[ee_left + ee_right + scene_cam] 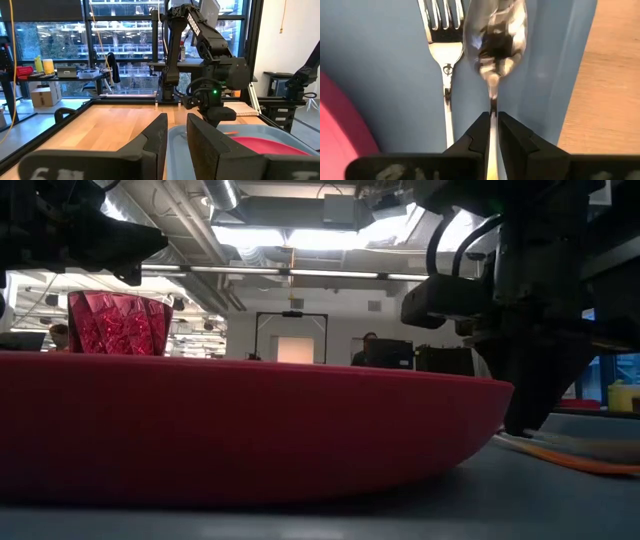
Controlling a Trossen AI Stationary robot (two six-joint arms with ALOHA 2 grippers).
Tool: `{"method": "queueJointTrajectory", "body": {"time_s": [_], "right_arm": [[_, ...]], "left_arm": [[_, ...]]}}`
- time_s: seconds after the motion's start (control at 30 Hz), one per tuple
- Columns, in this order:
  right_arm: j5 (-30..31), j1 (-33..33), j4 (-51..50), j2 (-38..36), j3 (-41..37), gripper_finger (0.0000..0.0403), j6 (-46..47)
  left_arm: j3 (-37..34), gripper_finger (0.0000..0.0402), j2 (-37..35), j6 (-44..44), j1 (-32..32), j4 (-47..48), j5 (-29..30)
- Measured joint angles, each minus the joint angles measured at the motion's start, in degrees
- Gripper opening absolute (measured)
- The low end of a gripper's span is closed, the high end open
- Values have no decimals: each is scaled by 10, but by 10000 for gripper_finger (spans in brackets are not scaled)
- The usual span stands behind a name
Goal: Pick and place plate/cup/fork/spoon on tray
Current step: Put the orange spoon on the serving tray to the right of the orange fork, then return to Home Position
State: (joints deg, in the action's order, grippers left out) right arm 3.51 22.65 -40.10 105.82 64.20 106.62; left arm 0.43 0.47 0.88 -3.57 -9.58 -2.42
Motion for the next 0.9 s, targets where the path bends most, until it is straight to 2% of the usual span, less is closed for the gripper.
{"method": "queueJointTrajectory", "body": {"time_s": [0.7, 0.9], "right_arm": [[19, 1, -15, -12, 0, 44, 7], [35, 1, -113, -28, 67, 44, -28]], "left_arm": [[0, 66, 0, 0, 0, 0, 0], [0, 66, 0, 0, 0, 0, 0]]}}
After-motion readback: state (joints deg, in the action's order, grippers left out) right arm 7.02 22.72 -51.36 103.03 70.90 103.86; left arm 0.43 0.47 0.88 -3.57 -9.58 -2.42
